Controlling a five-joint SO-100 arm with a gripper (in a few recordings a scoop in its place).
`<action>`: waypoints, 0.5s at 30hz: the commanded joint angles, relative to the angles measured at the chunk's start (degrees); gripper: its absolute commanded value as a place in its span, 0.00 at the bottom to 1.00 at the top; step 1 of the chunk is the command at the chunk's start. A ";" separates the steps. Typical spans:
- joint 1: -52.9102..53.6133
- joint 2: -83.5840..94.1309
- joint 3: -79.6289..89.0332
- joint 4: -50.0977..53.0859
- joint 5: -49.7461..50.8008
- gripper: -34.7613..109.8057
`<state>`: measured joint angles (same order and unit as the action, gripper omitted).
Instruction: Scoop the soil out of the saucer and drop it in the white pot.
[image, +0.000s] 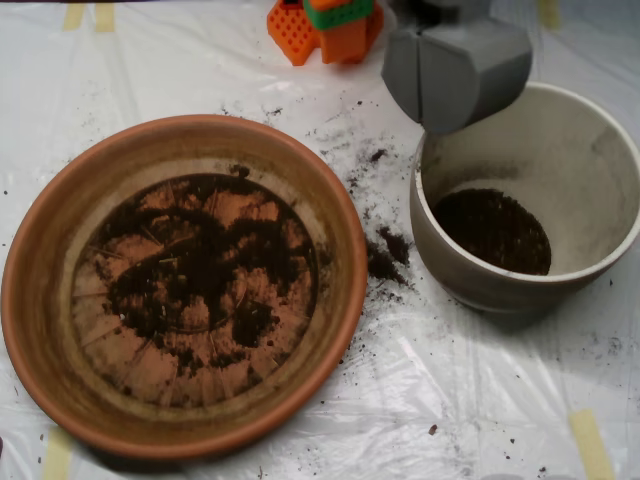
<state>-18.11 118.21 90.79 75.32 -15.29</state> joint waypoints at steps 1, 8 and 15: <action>-4.13 -0.26 -3.60 -0.26 -3.08 0.24; -5.71 -0.44 0.09 -2.81 -2.99 0.52; -3.96 0.53 0.00 -2.46 -2.29 0.54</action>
<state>-22.24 116.37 91.32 73.12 -17.93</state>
